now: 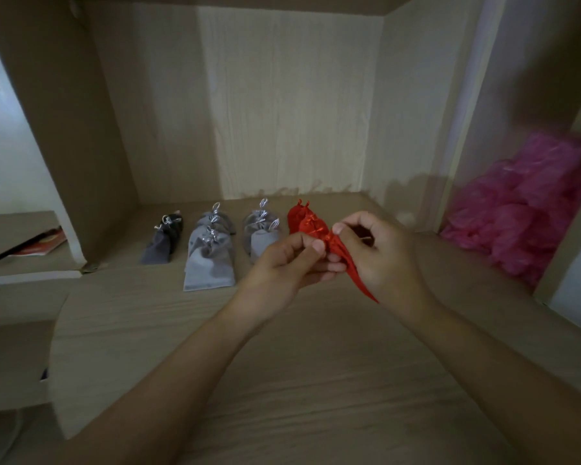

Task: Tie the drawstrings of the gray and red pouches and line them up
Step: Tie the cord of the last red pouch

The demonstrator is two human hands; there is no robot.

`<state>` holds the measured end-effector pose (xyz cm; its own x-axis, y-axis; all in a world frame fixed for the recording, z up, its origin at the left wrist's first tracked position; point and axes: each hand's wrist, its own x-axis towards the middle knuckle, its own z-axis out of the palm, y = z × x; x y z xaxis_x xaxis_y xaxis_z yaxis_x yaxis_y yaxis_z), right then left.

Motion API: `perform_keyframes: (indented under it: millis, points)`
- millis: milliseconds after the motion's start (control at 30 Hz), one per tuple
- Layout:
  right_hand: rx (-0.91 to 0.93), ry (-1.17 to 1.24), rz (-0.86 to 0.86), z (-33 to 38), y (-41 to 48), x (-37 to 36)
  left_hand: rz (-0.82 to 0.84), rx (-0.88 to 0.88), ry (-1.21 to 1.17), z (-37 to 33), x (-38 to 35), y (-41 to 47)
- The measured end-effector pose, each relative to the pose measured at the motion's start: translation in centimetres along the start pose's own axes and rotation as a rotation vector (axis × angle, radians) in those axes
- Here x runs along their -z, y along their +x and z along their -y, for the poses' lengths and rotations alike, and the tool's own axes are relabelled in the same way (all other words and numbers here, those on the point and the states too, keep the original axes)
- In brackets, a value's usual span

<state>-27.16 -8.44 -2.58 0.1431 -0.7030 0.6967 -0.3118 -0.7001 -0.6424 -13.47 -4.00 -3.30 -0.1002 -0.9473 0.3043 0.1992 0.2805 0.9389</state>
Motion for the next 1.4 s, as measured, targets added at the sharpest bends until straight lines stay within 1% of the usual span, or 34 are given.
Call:
perform_keyframes:
  millis: [100, 233, 333, 400, 467, 500, 567, 600, 667, 733, 800, 933, 1200, 1300, 1333, 1400]
  points:
    - [0.091, -0.074, -0.029, -0.3, -0.8, -0.5, -0.02, 0.067, -0.14, 0.3, -0.4, 0.0]
    - [0.176, -0.159, -0.006, -0.6, -1.3, -1.1, -0.087, 0.135, -0.147, 0.8, 0.0, 0.3]
    - [0.155, -0.07, 0.014, -1.2, -1.2, -0.9, -0.104, 0.18, -0.05, 1.2, 0.7, 0.6]
    - [0.127, -0.004, 0.04, -1.8, -0.9, -0.7, -0.129, 0.212, 0.06, 1.7, 1.2, 0.7]
    - [0.1, -0.005, 0.043, -2.7, -0.7, -0.4, -0.166, 0.217, 0.184, 2.2, 1.7, 0.9]
    - [0.063, -0.052, 0.029, -3.4, -0.7, -0.1, -0.185, 0.213, 0.219, 2.5, 2.0, 1.0]
    - [-0.078, -0.259, 0.023, -5.5, -0.6, 0.7, -0.218, 0.201, 0.259, 2.8, 2.5, 1.2]
    - [-0.162, -0.393, 0.064, -6.7, -0.7, 1.2, -0.233, 0.193, 0.279, 2.9, 2.7, 1.3]
    - [-0.273, -0.636, 0.215, -8.9, -1.0, 2.2, -0.257, 0.172, 0.334, 2.9, 2.9, 1.4]
    - [-0.36, -0.749, 0.325, -9.9, -1.2, 2.8, -0.266, 0.146, 0.404, 2.9, 2.7, 1.6]
    - [-0.402, -0.784, 0.357, -9.8, -1.2, 2.9, -0.254, 0.149, 0.412, 2.7, 2.4, 1.8]
    - [-0.324, -0.828, 0.378, -9.0, -1.3, 2.4, -0.23, 0.196, 0.353, 2.8, 1.6, 3.2]
    - [-0.286, -0.821, 0.386, -8.7, -1.5, 2.2, -0.264, 0.293, 0.404, 2.9, 0.7, 7.3]
    - [-0.273, -0.831, 0.385, -8.7, -1.5, 2.2, -0.284, 0.312, 0.524, 3.4, 1.0, 8.4]
    - [-0.271, -0.831, 0.382, -8.6, -1.5, 2.1, -0.299, 0.31, 0.599, 3.6, 1.2, 8.6]
    - [-0.276, -0.835, 0.379, -8.6, -1.5, 2.2, -0.311, 0.278, 0.831, 3.9, 1.5, 8.8]
